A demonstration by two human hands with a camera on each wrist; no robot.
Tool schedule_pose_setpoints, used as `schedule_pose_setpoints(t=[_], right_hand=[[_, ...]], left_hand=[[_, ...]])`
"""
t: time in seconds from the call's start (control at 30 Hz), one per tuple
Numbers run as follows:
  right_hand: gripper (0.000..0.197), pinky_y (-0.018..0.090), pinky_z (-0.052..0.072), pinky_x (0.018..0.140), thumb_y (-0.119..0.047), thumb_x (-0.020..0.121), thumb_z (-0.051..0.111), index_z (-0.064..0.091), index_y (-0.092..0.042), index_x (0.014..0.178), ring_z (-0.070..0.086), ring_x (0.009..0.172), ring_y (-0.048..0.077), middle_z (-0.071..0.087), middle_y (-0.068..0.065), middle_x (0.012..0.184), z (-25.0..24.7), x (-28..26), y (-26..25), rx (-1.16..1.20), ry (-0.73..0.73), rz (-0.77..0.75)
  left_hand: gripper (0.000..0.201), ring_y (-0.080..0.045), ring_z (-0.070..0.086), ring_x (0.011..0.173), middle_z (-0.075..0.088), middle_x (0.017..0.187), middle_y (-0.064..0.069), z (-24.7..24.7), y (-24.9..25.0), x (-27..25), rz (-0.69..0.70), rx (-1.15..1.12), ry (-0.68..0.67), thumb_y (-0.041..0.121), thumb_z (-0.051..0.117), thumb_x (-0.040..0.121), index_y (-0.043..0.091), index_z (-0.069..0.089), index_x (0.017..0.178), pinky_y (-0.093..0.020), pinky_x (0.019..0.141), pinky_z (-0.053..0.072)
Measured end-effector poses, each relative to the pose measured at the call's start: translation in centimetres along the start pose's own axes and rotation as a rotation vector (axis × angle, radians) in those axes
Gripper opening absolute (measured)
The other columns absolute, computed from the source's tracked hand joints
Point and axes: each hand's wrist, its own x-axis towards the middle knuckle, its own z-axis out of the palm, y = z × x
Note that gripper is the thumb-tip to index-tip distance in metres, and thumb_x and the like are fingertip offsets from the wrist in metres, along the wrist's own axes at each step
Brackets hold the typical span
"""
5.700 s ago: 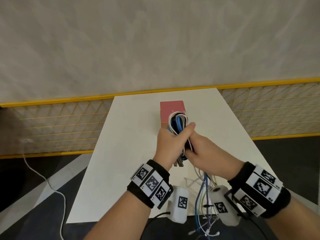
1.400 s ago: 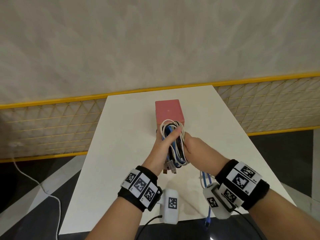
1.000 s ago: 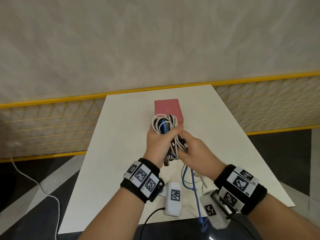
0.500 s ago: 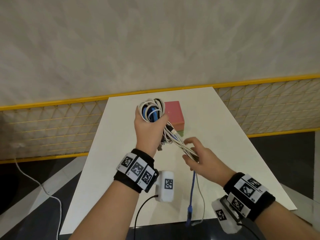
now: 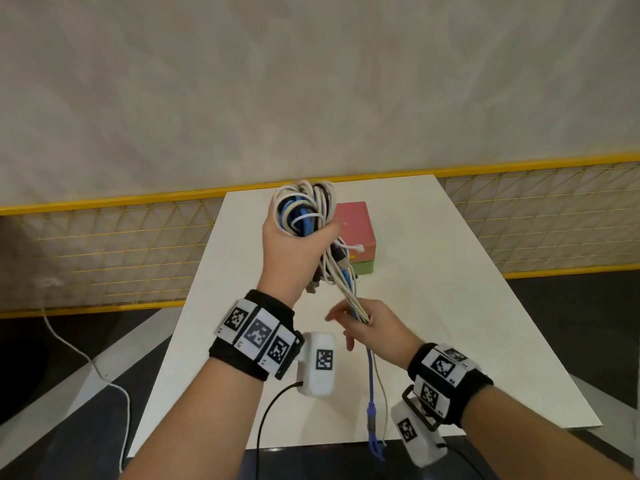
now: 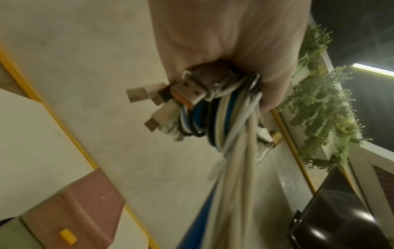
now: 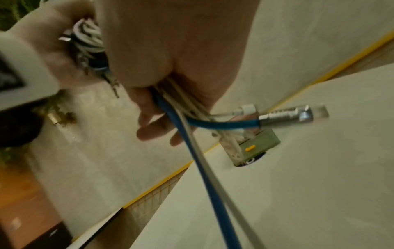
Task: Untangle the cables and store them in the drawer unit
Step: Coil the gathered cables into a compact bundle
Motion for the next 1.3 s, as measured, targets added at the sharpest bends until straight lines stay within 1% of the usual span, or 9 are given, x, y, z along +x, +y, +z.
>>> schedule_pose_setpoints(t=[0.17,0.27,0.37,0.5,0.73,0.87,1.07,1.2,1.3], right_hand=[[0.015,0.021,0.039,0.053,-0.023,0.080,0.075,0.067,-0.013,0.075,0.043,0.051,0.007,0.054,-0.007,0.057,-2.5,2.0,0.9,-0.172,0.021,0.095],[0.016,0.026,0.038,0.061,-0.014,0.074,0.073,0.063,-0.021,0.085,0.048,0.060,0.011,0.054,-0.007,0.066,-4.0,3.4,0.2,-0.431,0.088,0.046],[0.029,0.027,0.036,0.060,-0.012,0.072,0.071,0.060,-0.021,0.097,0.053,0.070,0.019,0.055,-0.004,0.074,-4.7,4.1,-0.8,-0.589,0.163,0.042],[0.025,0.026,0.039,0.067,-0.013,0.078,0.068,0.063,-0.015,0.102,0.061,0.090,0.024,0.066,0.004,0.097,-4.5,4.5,-1.9,-0.735,0.147,-0.002],[0.028,0.031,0.050,0.075,-0.014,0.085,0.056,0.066,-0.026,0.108,0.065,0.089,0.022,0.071,-0.001,0.098,-4.0,4.0,-3.6,-0.631,0.153,-0.132],[0.026,0.025,0.037,0.068,-0.010,0.090,0.048,0.065,-0.020,0.107,0.062,0.086,0.024,0.070,0.004,0.097,-4.0,3.0,-4.0,-0.643,0.192,-0.173],[0.020,0.029,0.046,0.069,-0.016,0.087,0.054,0.066,-0.016,0.103,0.064,0.082,0.025,0.071,0.004,0.092,-4.4,2.4,-4.5,-0.607,0.210,-0.192],[0.020,0.027,0.041,0.055,-0.011,0.086,0.053,0.041,-0.013,0.103,0.058,0.067,0.021,0.059,-0.002,0.075,-4.3,2.3,-3.5,-0.519,0.273,-0.100],[0.037,0.027,0.039,0.052,-0.005,0.083,0.057,0.029,-0.015,0.105,0.054,0.058,0.015,0.054,-0.002,0.069,-5.0,2.3,-3.3,-0.382,0.147,-0.088]], left_hand=[[0.025,-0.023,0.071,0.073,0.070,0.078,-0.009,-2.7,-0.2,-0.5,-0.092,0.059,-0.271,-0.001,0.081,0.070,0.005,0.067,0.090,-0.037,0.068,0.060],[0.032,-0.009,0.069,0.077,0.072,0.087,-0.003,-3.1,-0.9,-0.4,-0.132,0.227,-0.446,-0.004,0.079,0.073,0.004,0.067,0.101,-0.024,0.071,0.057],[0.043,0.004,0.065,0.080,0.069,0.094,0.007,-3.4,-2.3,-0.1,-0.129,0.393,-0.552,-0.002,0.077,0.074,0.025,0.062,0.103,-0.011,0.074,0.050],[0.044,-0.012,0.065,0.089,0.067,0.095,0.010,-3.4,-4.4,-0.3,-0.112,0.576,-0.561,0.015,0.074,0.069,0.034,0.057,0.104,-0.030,0.081,0.054],[0.042,-0.005,0.067,0.089,0.069,0.097,0.006,-1.7,-6.2,-1.9,-0.182,0.330,-0.483,0.004,0.076,0.075,0.025,0.060,0.108,-0.020,0.078,0.052],[0.041,-0.011,0.068,0.091,0.069,0.099,0.000,-0.7,-6.6,-2.4,-0.227,0.237,-0.512,0.003,0.076,0.076,0.020,0.059,0.110,-0.023,0.080,0.055],[0.054,-0.019,0.067,0.107,0.070,0.113,-0.008,-0.4,-6.8,-2.3,-0.309,0.141,-0.611,0.011,0.084,0.075,0.012,0.058,0.122,-0.033,0.093,0.054],[0.078,-0.010,0.062,0.116,0.066,0.123,0.004,0.4,-6.6,-1.6,-0.301,0.184,-0.652,0.019,0.092,0.064,0.025,0.053,0.131,-0.033,0.099,0.050],[0.079,-0.005,0.063,0.112,0.065,0.123,0.007,0.5,-6.6,-1.2,-0.296,0.214,-0.702,0.007,0.089,0.065,0.029,0.053,0.132,-0.022,0.092,0.051]])
